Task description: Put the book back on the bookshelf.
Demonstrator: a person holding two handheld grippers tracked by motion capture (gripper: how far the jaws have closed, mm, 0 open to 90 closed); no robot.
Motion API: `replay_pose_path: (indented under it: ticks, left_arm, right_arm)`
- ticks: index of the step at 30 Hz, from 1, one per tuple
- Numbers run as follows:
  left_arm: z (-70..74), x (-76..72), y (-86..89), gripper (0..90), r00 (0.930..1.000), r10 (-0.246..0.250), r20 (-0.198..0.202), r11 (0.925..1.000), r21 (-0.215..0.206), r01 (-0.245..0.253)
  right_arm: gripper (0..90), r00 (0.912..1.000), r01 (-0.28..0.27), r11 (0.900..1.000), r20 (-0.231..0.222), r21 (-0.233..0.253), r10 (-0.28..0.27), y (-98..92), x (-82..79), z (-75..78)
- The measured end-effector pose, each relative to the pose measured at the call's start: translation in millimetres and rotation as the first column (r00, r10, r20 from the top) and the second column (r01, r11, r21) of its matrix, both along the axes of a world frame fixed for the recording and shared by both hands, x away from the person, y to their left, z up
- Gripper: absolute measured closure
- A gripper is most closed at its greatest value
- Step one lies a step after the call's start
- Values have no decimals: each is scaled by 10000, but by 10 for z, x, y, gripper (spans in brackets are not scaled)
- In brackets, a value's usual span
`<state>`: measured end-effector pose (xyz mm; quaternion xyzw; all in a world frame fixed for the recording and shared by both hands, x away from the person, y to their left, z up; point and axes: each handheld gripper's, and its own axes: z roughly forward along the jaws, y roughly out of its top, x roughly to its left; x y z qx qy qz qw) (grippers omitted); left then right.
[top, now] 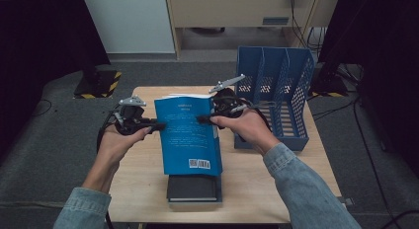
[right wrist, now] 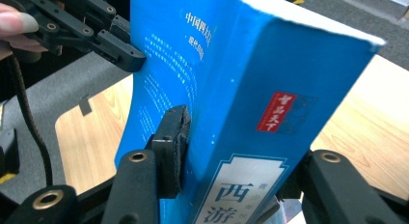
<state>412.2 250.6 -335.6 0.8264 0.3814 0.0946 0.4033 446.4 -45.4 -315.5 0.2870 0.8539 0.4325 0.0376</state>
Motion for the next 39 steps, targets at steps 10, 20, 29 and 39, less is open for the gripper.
replay_pose_path:
  ticks: [10,20,29,39]
  left_arm:
    - [12,3,14,747,9999,-103,29,9999,-32,103]
    - [63,95,-24,747,9998,-148,-93,9990,418,152]
    - [118,210,-20,748,10000,-60,-47,9992,383,61]
    - [117,273,-18,748,9999,63,-142,9997,255,-59]
  right_arm:
    - [557,9999,1,10000,134,22,-1,-3,-2,22]
    - [563,9997,80,9998,227,192,-85,-11,58,16]
    - [574,9987,280,9986,424,439,-299,-13,136,35]
    - [577,9981,462,9973,389,562,-485,-12,187,30]
